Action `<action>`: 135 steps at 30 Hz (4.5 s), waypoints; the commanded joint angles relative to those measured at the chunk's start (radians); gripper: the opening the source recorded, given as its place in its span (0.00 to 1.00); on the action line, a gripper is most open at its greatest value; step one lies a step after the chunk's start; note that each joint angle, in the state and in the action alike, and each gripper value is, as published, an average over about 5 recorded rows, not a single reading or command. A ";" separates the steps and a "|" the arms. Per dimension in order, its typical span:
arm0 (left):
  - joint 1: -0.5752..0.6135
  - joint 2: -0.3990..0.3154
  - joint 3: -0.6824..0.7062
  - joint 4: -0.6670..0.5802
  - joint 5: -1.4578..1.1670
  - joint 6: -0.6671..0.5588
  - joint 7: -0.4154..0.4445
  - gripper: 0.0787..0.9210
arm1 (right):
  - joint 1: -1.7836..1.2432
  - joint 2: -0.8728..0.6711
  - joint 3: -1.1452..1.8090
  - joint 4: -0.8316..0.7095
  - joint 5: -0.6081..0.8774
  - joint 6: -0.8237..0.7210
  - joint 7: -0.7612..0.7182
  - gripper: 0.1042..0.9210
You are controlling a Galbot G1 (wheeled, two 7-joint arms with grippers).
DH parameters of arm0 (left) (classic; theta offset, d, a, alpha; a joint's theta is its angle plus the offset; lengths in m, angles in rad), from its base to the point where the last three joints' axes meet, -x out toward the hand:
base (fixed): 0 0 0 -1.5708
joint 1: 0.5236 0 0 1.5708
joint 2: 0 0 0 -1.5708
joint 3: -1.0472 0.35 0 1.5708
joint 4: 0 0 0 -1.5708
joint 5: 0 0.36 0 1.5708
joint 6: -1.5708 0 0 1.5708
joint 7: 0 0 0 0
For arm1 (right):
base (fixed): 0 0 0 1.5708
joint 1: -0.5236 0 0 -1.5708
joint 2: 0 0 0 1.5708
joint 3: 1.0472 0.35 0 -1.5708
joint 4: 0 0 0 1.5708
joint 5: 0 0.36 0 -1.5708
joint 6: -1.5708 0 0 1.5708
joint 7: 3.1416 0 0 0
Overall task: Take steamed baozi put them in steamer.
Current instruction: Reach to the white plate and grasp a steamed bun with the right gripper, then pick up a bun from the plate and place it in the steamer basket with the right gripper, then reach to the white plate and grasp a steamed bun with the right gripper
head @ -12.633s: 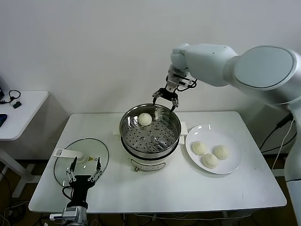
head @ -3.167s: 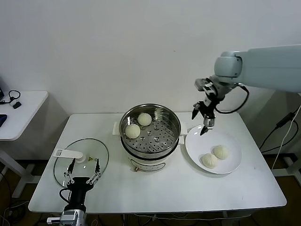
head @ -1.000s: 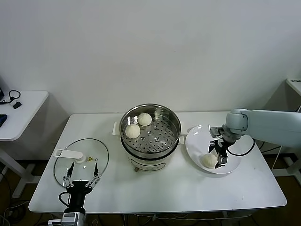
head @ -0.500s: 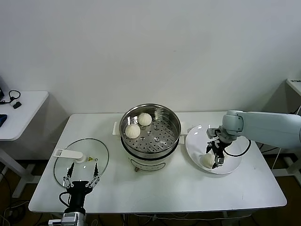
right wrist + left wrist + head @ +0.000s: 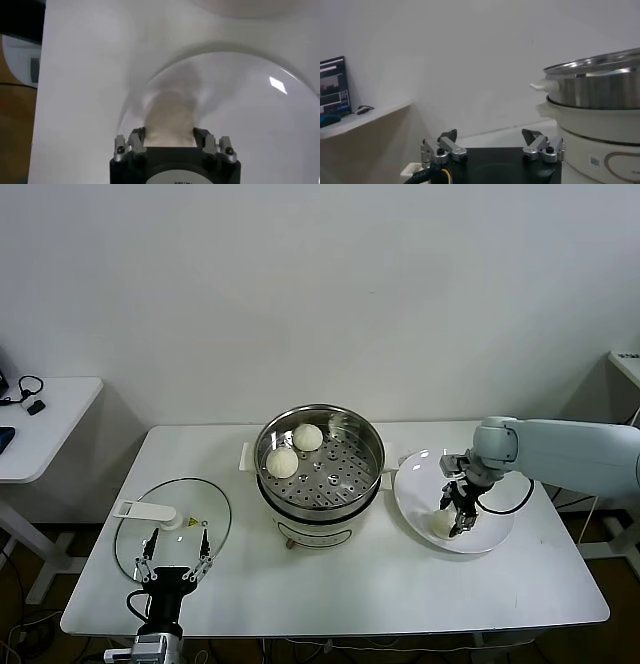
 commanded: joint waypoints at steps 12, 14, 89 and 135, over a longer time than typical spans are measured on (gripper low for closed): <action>0.006 -0.002 -0.002 -0.006 0.000 -0.001 -0.007 0.88 | 0.286 0.039 -0.153 0.064 0.007 0.134 -0.042 0.65; 0.008 -0.002 0.000 -0.005 0.002 -0.002 -0.008 0.88 | 0.340 0.051 -0.186 0.075 0.020 0.179 -0.052 0.65; 0.015 -0.010 0.000 -0.017 -0.001 -0.008 -0.015 0.88 | 0.247 0.623 -0.050 -0.144 -0.160 0.990 0.009 0.68; 0.016 -0.009 0.004 -0.025 0.005 0.003 -0.012 0.88 | 0.514 0.369 -0.306 0.014 0.125 0.624 -0.005 0.88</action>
